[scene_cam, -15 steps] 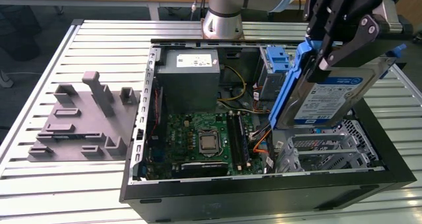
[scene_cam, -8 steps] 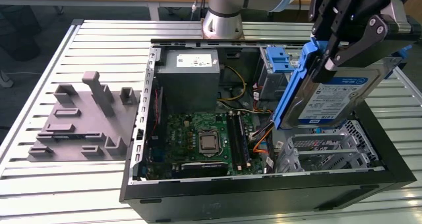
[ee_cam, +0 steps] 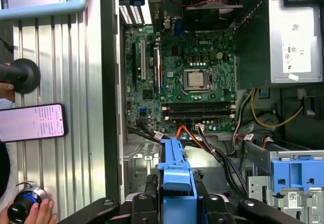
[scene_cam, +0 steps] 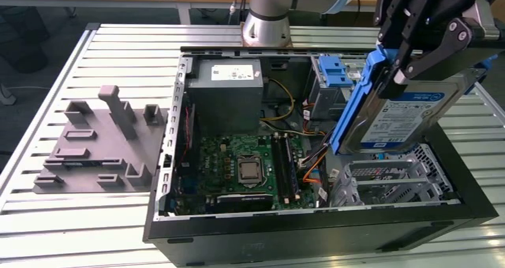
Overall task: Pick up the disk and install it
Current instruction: 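Insert the disk into the insertion slot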
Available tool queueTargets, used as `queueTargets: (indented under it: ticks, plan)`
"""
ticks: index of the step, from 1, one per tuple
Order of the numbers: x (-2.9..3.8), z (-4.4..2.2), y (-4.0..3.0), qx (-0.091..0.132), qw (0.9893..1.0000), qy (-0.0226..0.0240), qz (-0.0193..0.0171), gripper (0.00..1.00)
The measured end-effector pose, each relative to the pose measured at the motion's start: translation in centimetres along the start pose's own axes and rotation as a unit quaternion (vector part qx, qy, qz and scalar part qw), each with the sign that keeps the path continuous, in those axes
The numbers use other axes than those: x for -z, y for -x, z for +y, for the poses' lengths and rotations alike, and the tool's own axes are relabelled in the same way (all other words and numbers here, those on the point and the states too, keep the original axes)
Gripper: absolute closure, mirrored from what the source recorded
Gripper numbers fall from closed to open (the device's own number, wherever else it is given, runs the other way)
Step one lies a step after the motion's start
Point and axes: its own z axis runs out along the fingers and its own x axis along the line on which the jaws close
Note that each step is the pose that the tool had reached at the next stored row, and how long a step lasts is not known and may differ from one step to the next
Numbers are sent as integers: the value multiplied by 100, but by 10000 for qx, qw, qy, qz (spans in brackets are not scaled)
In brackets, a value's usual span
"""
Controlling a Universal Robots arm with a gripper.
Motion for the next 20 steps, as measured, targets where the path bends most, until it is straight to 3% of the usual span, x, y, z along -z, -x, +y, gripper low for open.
queueTargets:
  ticks: [12,20]
  plan:
    - [-5,-126,-59,0,10000,0,-1,64]
    - [-5,-137,-60,0,10000,0,0,64]
